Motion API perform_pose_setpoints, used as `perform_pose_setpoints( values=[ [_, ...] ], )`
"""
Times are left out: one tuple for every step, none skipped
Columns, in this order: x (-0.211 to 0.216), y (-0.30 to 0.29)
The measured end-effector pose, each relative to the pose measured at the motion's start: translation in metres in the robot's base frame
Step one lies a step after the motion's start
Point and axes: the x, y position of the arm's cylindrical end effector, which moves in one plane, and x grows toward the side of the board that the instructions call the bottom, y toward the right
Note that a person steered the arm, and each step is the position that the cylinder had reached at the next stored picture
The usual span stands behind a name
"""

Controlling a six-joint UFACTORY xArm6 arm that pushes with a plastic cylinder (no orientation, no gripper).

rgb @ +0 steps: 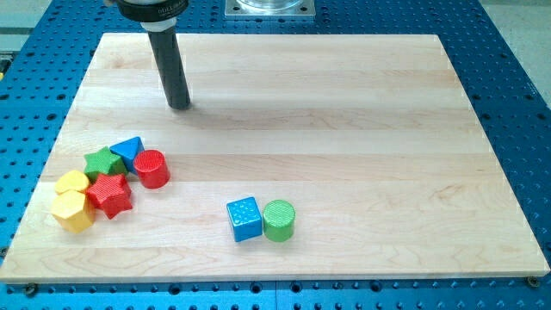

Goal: Place the heart above the hexagon

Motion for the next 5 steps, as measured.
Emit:
perform_pose_setpoints(
  values=[
    [0.000,-0.005],
    [0.003,-0.033],
    [0.008,-0.056],
    [0.024,-0.092],
    [0.074,-0.137]
  ],
)
